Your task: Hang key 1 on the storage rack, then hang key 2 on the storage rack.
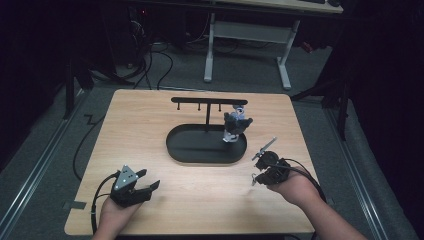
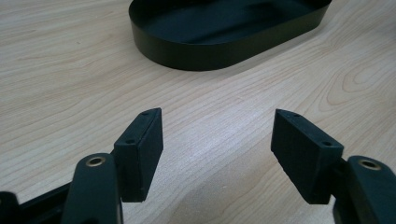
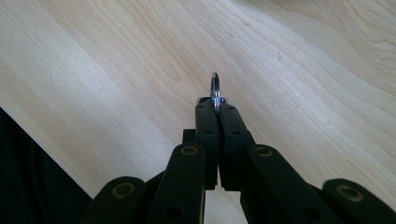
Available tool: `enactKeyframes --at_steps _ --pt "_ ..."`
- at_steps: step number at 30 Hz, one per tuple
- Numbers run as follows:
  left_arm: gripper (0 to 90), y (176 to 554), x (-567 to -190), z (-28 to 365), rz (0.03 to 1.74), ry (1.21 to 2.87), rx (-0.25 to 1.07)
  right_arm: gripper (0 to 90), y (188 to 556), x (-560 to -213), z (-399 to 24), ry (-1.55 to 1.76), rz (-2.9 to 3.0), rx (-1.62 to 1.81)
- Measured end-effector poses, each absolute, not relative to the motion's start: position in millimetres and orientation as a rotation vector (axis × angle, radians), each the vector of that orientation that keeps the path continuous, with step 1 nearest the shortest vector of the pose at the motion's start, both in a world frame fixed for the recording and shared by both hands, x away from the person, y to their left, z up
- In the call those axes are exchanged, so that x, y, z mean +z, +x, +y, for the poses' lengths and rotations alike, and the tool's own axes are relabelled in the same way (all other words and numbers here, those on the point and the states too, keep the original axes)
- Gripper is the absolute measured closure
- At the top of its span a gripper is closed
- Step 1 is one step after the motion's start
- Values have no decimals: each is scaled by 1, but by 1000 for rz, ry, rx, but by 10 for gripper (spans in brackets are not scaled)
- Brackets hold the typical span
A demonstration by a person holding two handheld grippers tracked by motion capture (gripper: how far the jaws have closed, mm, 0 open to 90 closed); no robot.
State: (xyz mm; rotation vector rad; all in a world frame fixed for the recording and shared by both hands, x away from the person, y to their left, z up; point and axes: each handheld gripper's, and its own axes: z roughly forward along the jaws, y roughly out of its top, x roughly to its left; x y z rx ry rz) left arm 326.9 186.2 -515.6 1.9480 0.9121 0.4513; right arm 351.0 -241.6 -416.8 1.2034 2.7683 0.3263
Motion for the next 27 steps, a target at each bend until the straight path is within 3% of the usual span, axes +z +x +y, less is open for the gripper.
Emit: enactKeyframes --at_steps 27 --pt "355 323 -514 191 910 1944 449 889 386 -389 -216 1157 2780 349"
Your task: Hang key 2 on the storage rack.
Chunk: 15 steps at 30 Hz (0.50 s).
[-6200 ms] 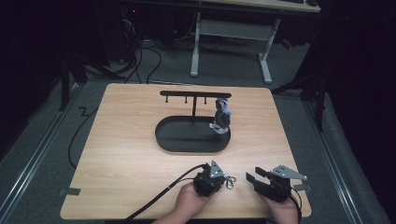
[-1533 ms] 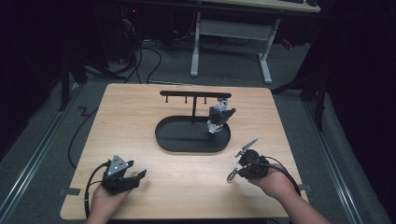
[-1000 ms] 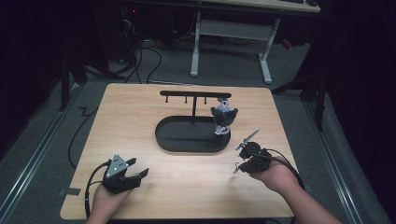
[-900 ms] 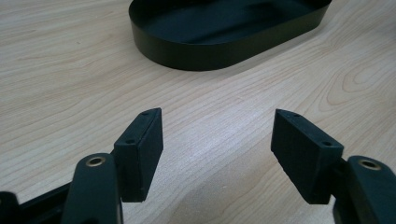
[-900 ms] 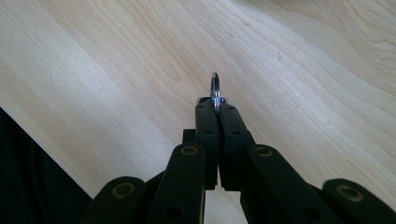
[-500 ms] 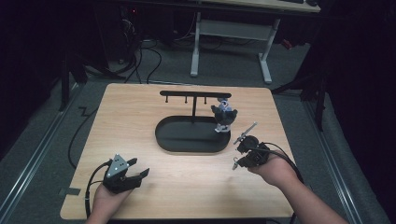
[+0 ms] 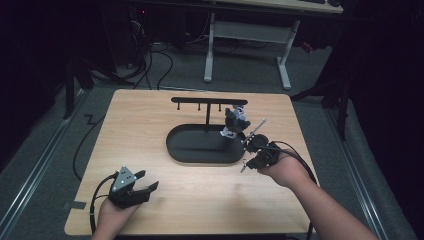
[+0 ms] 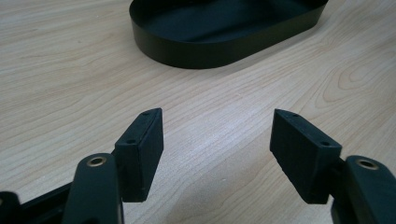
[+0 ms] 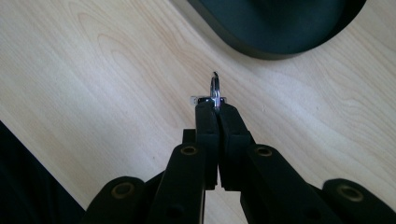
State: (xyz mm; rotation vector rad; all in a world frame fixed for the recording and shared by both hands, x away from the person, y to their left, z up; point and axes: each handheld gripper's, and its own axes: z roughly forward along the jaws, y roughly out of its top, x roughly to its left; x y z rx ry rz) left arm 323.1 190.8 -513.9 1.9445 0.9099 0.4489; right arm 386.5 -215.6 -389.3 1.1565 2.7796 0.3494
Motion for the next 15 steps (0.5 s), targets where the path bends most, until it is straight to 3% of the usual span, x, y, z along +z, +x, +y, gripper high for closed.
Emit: enactKeyframes --at_steps 15 --pt "353 321 -513 193 913 1947 454 889 409 -377 -188 1100 2810 363"
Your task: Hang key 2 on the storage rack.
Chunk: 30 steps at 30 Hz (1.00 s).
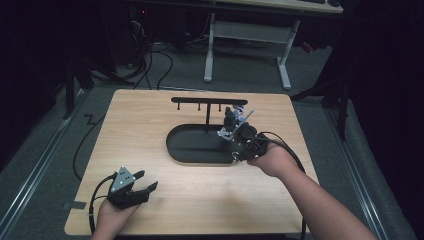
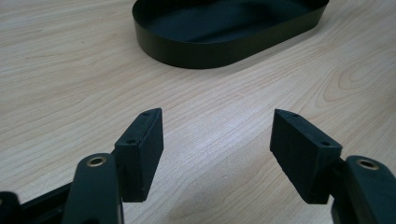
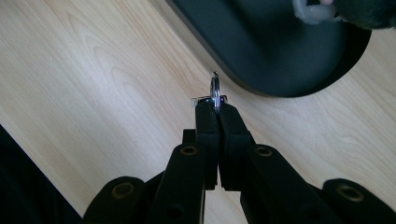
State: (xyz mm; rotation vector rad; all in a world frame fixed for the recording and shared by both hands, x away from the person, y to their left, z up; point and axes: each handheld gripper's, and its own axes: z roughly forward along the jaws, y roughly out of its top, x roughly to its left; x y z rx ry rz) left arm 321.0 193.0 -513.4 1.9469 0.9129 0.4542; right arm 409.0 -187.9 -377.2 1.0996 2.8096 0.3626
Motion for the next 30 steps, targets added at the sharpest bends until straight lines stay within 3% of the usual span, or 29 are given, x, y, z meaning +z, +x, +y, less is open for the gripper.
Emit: enactKeyframes --at_steps 30 --pt "353 304 -515 220 991 1921 498 889 484 -325 -158 1155 2740 462"
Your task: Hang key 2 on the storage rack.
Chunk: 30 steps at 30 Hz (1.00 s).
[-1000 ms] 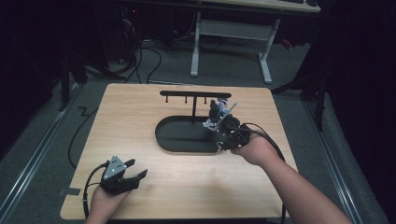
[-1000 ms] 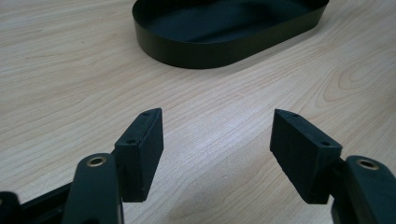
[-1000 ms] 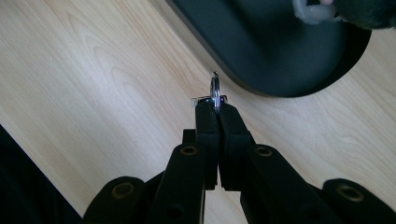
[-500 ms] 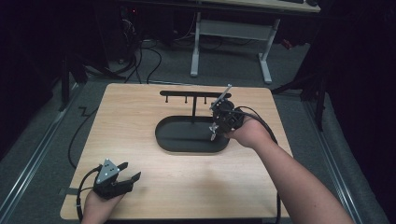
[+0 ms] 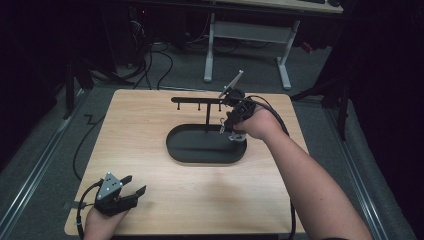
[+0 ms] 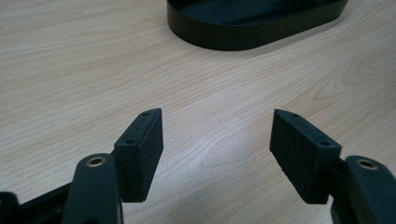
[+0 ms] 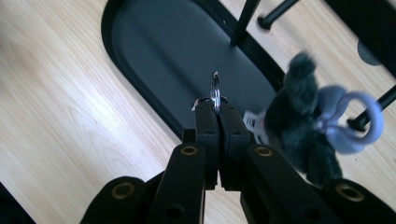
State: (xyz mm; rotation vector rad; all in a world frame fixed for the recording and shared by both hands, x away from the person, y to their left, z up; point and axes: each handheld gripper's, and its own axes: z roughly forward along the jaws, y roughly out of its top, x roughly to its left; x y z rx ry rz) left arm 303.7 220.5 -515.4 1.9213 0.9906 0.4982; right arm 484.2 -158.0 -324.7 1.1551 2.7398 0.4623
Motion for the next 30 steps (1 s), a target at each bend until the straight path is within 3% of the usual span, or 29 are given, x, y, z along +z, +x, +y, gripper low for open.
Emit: enactKeyframes --at_steps 30 --pt "354 305 -516 221 987 1925 493 886 522 -319 -157 1256 2677 512"
